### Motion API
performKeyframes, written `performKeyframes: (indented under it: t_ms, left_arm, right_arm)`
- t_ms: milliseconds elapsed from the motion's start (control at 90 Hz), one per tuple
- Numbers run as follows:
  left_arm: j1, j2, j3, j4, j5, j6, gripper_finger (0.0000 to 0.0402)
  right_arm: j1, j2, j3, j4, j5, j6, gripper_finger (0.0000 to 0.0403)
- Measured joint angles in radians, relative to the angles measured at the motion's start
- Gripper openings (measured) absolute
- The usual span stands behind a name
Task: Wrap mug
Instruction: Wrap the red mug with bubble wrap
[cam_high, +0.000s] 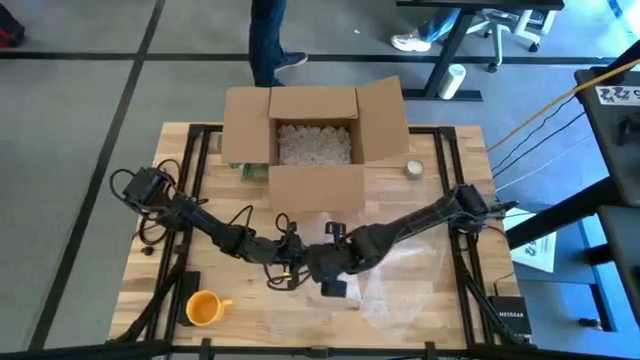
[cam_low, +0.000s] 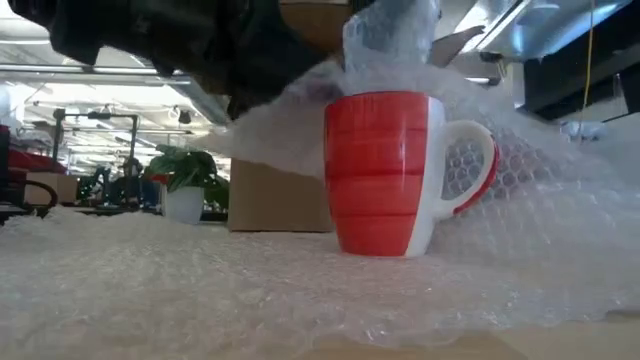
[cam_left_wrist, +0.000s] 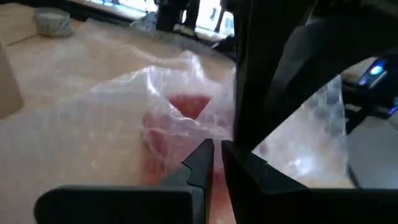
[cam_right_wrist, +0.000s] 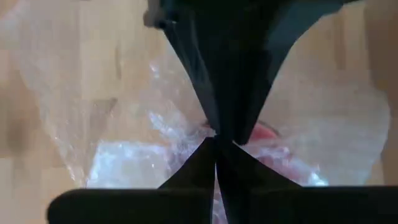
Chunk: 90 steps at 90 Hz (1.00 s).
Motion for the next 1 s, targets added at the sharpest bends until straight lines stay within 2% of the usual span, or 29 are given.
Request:
performKeyframes:
  t_ms: [89, 200, 289, 444, 689, 822, 1000]
  left_arm:
    - [-0.027, -0.03, 0.004, -0.028, 0.015, -0.013, 0.002]
    - [-0.063, -0.07, 0.004, -0.165, 0.018, -0.053, 0.002]
    - [-0.093, -0.1, 0.001, -0.249, -0.016, -0.086, 0.002]
    - [-0.148, -0.112, 0.002, -0.361, -0.069, -0.16, 0.002]
    - [-0.183, -0.116, 0.002, -0.584, -0.169, -0.314, 0.002]
    - [-0.175, -0.116, 0.002, -0.607, -0.244, -0.313, 0.002]
    - [-0.143, -0.105, 0.002, -0.58, -0.251, -0.274, 0.002]
  right_arm:
    - [-0.02, 0.01, -0.024, 0.019, -0.027, -0.021, 0.0]
    - [-0.039, 0.011, -0.099, 0.093, -0.057, -0.022, 0.0]
    - [-0.049, 0.01, -0.145, 0.12, -0.108, -0.018, 0.0]
    - [-0.056, 0.01, -0.238, 0.305, -0.211, -0.016, 0.0]
    - [-0.054, 0.01, -0.24, 0.334, -0.264, -0.017, 0.0]
    - [-0.053, 0.01, -0.24, 0.38, -0.331, -0.024, 0.0]
    - [-0.053, 0.008, -0.24, 0.434, -0.346, -0.029, 0.0]
